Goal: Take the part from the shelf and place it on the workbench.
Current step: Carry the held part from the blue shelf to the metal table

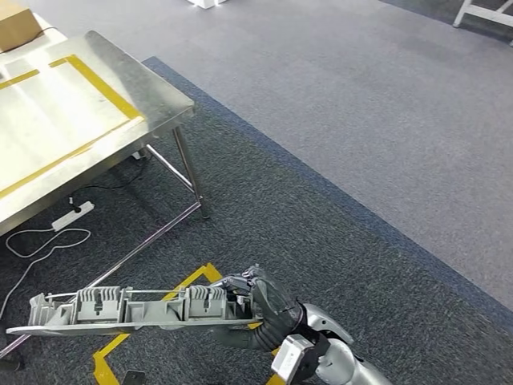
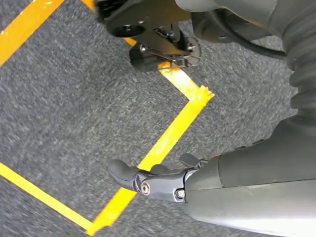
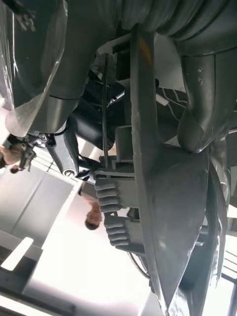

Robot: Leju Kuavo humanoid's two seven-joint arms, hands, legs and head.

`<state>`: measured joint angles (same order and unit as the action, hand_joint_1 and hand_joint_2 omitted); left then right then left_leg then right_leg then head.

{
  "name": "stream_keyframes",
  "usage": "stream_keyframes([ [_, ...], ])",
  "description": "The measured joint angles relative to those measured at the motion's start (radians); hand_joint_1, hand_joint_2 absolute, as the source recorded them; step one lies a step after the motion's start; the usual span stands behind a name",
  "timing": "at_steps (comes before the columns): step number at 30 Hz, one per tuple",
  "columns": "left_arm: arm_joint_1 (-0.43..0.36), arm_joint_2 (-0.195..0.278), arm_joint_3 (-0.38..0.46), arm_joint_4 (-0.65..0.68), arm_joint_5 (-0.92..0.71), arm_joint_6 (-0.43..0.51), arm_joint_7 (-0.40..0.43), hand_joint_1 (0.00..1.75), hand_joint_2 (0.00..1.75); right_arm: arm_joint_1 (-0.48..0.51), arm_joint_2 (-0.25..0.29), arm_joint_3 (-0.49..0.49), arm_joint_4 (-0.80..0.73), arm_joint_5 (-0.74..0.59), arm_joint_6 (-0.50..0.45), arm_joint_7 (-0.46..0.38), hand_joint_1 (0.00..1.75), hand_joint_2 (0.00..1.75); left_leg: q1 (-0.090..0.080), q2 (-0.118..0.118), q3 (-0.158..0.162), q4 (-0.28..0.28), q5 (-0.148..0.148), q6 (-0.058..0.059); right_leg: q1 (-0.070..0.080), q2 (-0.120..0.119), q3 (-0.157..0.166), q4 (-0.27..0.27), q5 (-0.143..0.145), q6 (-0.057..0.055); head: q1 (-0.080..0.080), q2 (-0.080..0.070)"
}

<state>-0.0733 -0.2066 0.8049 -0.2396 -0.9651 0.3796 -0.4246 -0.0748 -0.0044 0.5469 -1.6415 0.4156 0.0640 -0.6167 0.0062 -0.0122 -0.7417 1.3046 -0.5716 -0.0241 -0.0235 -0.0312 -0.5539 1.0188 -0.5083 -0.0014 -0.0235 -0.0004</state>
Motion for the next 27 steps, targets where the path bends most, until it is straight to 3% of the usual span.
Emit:
stream_keyframes([
  [1,0.000,0.000,0.000,0.000,0.000,0.000,0.000,0.00,1.75,-0.002,-0.001,0.003,0.000,0.003,0.000,0.003,1.75,1.75,0.003,0.005,0.008,-0.021,0.024,-0.002,0.000,-0.013,0.005,0.000,-0.004,0.001,0.000,0.000],
  [2,0.001,0.000,0.000,0.000,0.000,0.000,0.000,0.00,1.75,-0.005,-0.002,0.006,0.000,0.005,0.000,0.004,1.75,1.75,0.004,0.014,0.035,-0.079,0.062,-0.003,-0.001,-0.025,0.010,0.000,-0.008,0.004,0.000,0.000],
  [4,0.000,0.000,0.000,0.000,0.001,0.000,0.000,0.00,1.75,-0.014,-0.004,0.013,0.000,0.006,0.000,0.005,1.75,1.75,-0.002,0.063,0.097,-0.212,0.119,0.003,0.003,-0.044,0.020,0.000,-0.017,0.012,-0.001,0.000],
  [6,-0.003,0.000,0.000,0.000,0.001,0.000,0.000,0.00,1.75,-0.019,-0.004,0.017,0.000,0.007,-0.001,0.006,1.75,1.75,-0.012,0.095,0.119,-0.266,0.126,0.017,0.010,-0.062,0.025,-0.002,-0.024,0.022,0.000,0.000],
  [8,-0.004,0.000,0.000,0.000,0.001,0.000,0.000,0.00,1.75,-0.023,-0.005,0.020,0.000,0.008,-0.003,0.009,1.75,1.75,-0.013,0.076,0.118,-0.271,0.124,0.034,0.013,-0.083,0.032,-0.008,-0.030,0.033,0.002,0.000],
  [9,-0.003,0.000,0.000,0.000,0.000,0.000,0.000,0.00,1.75,-0.025,-0.005,0.022,0.000,0.009,-0.003,0.011,1.75,1.75,-0.011,0.064,0.121,-0.274,0.124,0.041,0.012,-0.077,0.034,-0.004,-0.038,0.039,0.004,0.000],
  [11,-0.006,0.000,0.000,0.000,-0.001,0.000,0.000,0.00,1.75,-0.031,-0.005,0.025,0.000,0.012,-0.006,0.015,1.75,1.75,-0.006,0.039,0.128,-0.280,0.126,0.056,0.009,-0.031,0.006,0.061,-0.077,0.045,0.009,0.000],
  [12,-0.008,0.000,0.000,0.000,-0.001,0.000,0.000,0.00,1.75,-0.033,-0.006,0.027,0.000,0.013,-0.007,0.015,1.75,1.75,-0.005,0.026,0.129,-0.281,0.126,0.061,0.008,0.000,-0.026,0.126,-0.105,0.045,0.013,0.000],
  [14,-0.010,-0.001,0.000,0.000,-0.001,0.000,0.000,0.00,1.75,-0.034,-0.009,0.029,0.000,0.015,-0.011,0.017,1.75,1.75,-0.007,-0.002,0.129,-0.280,0.125,0.066,0.009,0.026,-0.106,0.260,-0.147,0.044,0.015,0.000],
  [15,-0.009,-0.001,0.001,0.000,-0.001,-0.002,0.001,0.00,1.75,-0.034,-0.010,0.030,0.000,0.016,-0.013,0.019,1.75,1.75,-0.008,-0.017,0.130,-0.280,0.124,0.066,0.010,0.029,-0.132,0.288,-0.141,0.042,0.016,0.000],
  [16,-0.009,-0.001,0.001,0.000,0.000,-0.003,0.003,0.00,1.75,-0.035,-0.011,0.033,0.000,0.017,-0.016,0.020,1.75,1.75,-0.009,-0.033,0.132,-0.279,0.123,0.066,0.011,0.031,-0.138,0.275,-0.115,0.039,0.016,0.000],
  [18,-0.008,-0.003,0.001,0.000,0.003,-0.009,0.007,0.00,1.75,-0.040,-0.012,0.037,0.000,0.017,-0.023,0.021,1.75,1.75,-0.009,-0.061,0.136,-0.278,0.121,0.064,0.011,0.050,-0.100,0.151,-0.028,0.031,0.016,0.000],
  [19,-0.009,-0.004,0.001,0.000,0.006,-0.013,0.010,0.00,1.75,-0.043,-0.012,0.040,0.000,0.017,-0.027,0.021,1.75,1.75,-0.010,-0.074,0.136,-0.275,0.118,0.060,0.009,0.065,-0.072,0.084,0.001,0.027,0.016,0.000],
  [21,-0.008,-0.005,0.002,0.000,0.015,-0.020,0.017,0.00,1.75,-0.048,-0.012,0.044,-0.001,0.017,-0.033,0.023,1.75,1.75,-0.009,-0.093,0.133,-0.273,0.117,0.050,0.009,0.087,-0.038,0.014,0.018,0.023,0.015,0.000],
  [23,-0.003,-0.006,0.003,0.000,0.021,-0.024,0.020,0.00,1.75,-0.049,-0.012,0.046,-0.002,0.017,-0.036,0.024,1.75,1.75,-0.006,-0.106,0.129,-0.274,0.117,0.038,0.011,0.080,-0.029,0.009,0.016,0.019,0.014,0.000],
  [25,0.001,-0.006,0.003,0.000,0.023,-0.024,0.020,0.00,1.75,-0.051,-0.011,0.048,-0.003,0.017,-0.038,0.025,1.75,1.75,-0.007,-0.076,0.120,-0.251,0.102,0.026,0.008,0.063,-0.022,0.002,0.018,0.009,0.011,0.000],
  [27,0.000,-0.006,0.004,0.000,0.023,-0.024,0.020,0.00,1.75,-0.051,-0.011,0.048,-0.005,0.017,-0.039,0.025,1.75,1.75,-0.008,-0.023,0.077,-0.157,0.052,0.013,0.006,0.041,-0.016,-0.002,0.016,-0.001,0.006,0.000],
])
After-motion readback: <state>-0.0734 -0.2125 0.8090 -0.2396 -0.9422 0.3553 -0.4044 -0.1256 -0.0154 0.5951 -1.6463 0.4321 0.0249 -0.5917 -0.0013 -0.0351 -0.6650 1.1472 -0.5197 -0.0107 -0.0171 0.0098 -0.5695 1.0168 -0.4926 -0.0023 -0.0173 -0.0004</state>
